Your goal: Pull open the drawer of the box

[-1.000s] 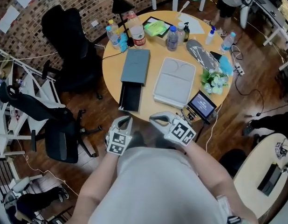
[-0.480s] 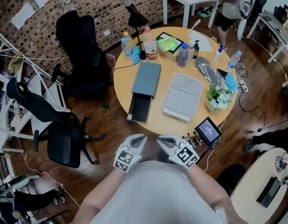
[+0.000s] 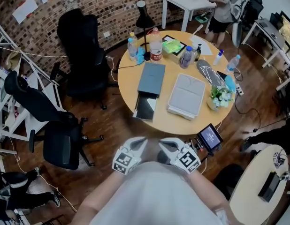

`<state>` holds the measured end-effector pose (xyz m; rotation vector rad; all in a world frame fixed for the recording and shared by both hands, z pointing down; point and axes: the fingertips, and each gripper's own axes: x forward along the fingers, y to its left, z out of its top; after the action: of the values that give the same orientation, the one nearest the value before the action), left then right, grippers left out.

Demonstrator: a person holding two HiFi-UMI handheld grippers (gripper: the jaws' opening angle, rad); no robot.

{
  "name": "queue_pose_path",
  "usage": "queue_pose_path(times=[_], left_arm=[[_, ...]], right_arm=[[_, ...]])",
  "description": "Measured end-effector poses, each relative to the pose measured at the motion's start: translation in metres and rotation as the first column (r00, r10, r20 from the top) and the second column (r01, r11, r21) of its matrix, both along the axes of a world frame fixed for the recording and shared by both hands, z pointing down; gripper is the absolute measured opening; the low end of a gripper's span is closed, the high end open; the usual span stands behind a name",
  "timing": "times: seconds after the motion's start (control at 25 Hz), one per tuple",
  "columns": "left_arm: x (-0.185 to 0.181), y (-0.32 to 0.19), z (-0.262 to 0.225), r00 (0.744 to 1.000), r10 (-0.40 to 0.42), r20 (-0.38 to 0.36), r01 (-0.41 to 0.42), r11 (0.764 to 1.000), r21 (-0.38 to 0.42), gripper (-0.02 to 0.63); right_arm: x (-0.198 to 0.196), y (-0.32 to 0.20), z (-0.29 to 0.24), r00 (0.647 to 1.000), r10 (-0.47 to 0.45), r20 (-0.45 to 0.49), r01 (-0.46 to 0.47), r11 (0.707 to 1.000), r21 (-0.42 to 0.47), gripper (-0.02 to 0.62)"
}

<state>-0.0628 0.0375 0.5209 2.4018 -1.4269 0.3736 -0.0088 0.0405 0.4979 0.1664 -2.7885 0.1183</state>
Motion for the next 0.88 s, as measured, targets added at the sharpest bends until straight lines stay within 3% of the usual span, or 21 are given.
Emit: queue_pose_path(times=[0.28, 0.88], left_arm=[[-0.020, 0.032, 0.000, 0.997, -0.026, -0.073, 0.026, 1.000, 0.000, 0.005], [-0.044, 0.079, -0.002, 0.995, -0.040, -0.097, 0.044, 0.998, 0.034, 0.005]], right_arm=[[-0.013, 0.027, -0.004, 0.999, 0.035, -0.010, -0.035, 0.999, 0.013, 0.003], [-0.035, 0.078, -0.008, 0.999, 0.029, -0.016, -0.028, 0.998, 0.047, 0.003]])
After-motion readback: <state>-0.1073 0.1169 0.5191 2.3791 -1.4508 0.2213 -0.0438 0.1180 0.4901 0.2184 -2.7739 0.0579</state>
